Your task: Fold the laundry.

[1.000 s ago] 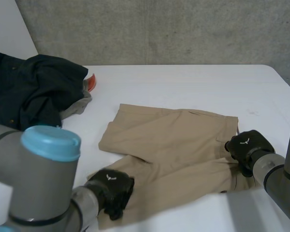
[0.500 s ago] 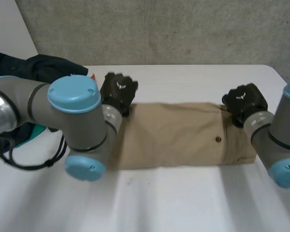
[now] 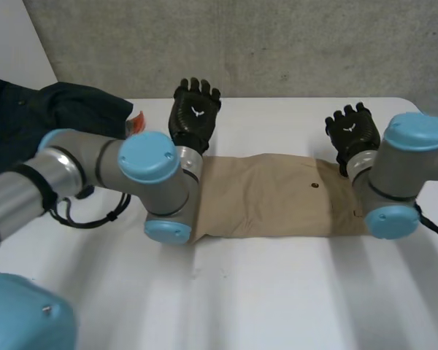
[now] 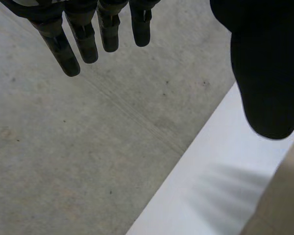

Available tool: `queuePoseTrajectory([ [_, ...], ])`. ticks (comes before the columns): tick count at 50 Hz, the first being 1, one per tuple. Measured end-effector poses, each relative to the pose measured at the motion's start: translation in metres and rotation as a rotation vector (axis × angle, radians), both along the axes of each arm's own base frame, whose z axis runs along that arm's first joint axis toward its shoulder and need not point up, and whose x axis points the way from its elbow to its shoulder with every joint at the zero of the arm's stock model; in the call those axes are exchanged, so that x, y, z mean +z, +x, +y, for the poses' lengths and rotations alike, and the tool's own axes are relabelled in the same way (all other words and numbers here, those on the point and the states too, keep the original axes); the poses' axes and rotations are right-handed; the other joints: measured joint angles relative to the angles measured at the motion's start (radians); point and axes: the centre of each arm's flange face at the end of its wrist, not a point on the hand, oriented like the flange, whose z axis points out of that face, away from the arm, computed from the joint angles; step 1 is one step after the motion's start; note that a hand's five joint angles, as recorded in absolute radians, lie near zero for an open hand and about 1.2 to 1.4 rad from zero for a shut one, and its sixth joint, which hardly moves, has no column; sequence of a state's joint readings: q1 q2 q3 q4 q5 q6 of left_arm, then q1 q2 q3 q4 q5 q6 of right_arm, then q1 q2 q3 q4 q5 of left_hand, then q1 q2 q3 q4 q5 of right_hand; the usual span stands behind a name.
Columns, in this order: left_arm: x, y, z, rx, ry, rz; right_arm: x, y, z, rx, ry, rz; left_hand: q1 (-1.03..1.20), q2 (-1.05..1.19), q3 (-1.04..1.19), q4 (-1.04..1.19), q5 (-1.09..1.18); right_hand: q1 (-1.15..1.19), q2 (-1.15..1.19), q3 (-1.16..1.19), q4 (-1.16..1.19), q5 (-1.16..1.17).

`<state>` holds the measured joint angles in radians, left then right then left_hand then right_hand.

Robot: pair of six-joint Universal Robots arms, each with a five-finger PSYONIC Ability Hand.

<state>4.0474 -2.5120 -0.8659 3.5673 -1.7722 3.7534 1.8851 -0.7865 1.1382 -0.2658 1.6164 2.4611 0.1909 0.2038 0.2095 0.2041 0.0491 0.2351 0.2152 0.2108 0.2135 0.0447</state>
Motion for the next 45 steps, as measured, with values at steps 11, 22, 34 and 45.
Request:
queuePoseTrajectory([
  [11, 0.036, 0.036, 0.047, -0.013, 0.064, -0.005, 0.012, -0.043, 0.077, -0.019, 0.375, -0.121, 0.000, 0.000, 0.000, 0.000, 0.000, 0.000, 0.000, 0.000, 0.000, 0.000],
  [22, 0.019, 0.046, 0.063, -0.029, 0.157, 0.018, -0.021, -0.062, 0.075, -0.071, 0.429, -0.127, 0.000, 0.000, 0.001, 0.000, 0.000, 0.428, 0.475, 0.475, 0.469, 0.446],
  [34, 0.027, 0.053, 0.067, -0.022, 0.153, 0.026, 0.000, -0.108, 0.048, -0.222, 0.285, 0.013, 0.000, 0.000, 0.000, 0.000, 0.000, 0.810, 0.953, 0.964, 0.981, 0.911],
  [45, 0.043, 0.065, 0.081, -0.021, 0.145, 0.041, 0.035, -0.053, 0.064, -0.006, -0.005, 0.284, 0.000, 0.000, 0.000, 0.000, 0.000, 0.847, 0.962, 0.974, 0.985, 0.941],
])
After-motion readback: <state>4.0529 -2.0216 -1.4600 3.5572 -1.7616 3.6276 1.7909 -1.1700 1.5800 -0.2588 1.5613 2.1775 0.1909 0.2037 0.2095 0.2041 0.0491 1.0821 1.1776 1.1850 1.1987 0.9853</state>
